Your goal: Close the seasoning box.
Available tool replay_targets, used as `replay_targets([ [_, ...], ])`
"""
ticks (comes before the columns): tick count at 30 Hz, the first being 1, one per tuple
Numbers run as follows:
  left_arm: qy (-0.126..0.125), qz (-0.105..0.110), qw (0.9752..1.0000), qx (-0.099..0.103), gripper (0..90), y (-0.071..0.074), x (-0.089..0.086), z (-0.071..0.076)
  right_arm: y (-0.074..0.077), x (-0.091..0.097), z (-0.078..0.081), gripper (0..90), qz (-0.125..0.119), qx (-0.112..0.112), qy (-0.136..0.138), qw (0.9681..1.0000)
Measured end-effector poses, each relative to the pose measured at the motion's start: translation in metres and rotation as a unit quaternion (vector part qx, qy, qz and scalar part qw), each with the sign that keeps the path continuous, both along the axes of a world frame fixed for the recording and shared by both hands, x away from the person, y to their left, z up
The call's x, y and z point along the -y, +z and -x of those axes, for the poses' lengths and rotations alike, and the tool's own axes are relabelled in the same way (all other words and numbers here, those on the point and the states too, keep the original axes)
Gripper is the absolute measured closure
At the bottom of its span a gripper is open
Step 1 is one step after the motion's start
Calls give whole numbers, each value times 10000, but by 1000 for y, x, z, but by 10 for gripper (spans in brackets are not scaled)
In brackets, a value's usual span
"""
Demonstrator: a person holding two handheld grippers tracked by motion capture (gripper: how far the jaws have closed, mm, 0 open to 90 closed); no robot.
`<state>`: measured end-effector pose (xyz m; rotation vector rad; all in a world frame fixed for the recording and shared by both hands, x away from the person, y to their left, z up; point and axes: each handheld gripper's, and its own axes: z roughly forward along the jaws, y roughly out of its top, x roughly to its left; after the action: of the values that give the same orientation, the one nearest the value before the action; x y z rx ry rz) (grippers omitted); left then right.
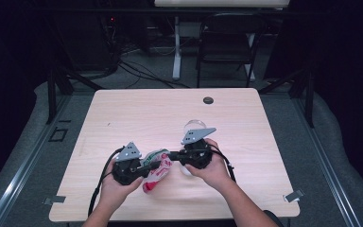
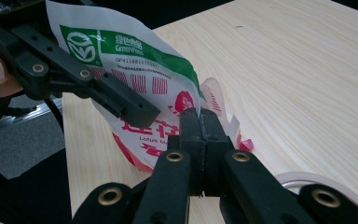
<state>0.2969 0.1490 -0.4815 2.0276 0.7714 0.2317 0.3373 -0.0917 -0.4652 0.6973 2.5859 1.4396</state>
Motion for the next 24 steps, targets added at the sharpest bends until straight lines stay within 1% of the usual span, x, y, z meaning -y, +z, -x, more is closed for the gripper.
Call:
replay_targets([
  [4, 26, 40, 10000, -69, 732, -5, 0, 1, 0, 1, 0, 900, -22, 3, -4, 10000],
  [7, 92, 19, 9999, -60, 641, -10, 0, 1, 1, 1, 0, 900, -9, 11, 5, 10000],
  [8, 122, -1, 9999, -31, 616, -12, 1, 2, 1, 1, 0, 900, -4, 16, -3, 10000],
  [11, 260, -95, 9994, 231, 525, -18, 1, 3, 1, 1, 1, 900, 1, 18, -11, 10000],
  [12, 298, -47, 9993, 225, 506, -20, 0, 3, 1, 1, 1, 900, 2, 18, -8, 10000],
  [13, 333, 23, 9993, 190, 496, -24, 0, 3, 1, 1, 1, 900, -3, 16, -6, 10000],
  [15, 392, -17, 9990, 216, 467, -29, -1, 4, 0, 1, 1, 900, -9, 22, -8, 10000],
  [17, 431, -115, 9986, 277, 453, -33, -1, 4, 0, 1, 1, 900, -20, 19, -12, 10000],
  [19, 466, -63, 9986, 254, 453, -36, -1, 5, 0, 1, 1, 900, -37, 14, -23, 10000],
  [21, 470, -94, 9984, 282, 434, -39, -1, 6, 0, 1, 1, 900, -37, 13, -26, 10000],
  [22, 497, -58, 9984, 276, 430, -41, 0, 7, 0, 1, 2, 900, -38, 10, -28, 10000],
  [24, 473, -120, 9985, 244, 425, -46, 0, 6, -1, 1, 2, 900, -38, 12, -35, 10000],
])
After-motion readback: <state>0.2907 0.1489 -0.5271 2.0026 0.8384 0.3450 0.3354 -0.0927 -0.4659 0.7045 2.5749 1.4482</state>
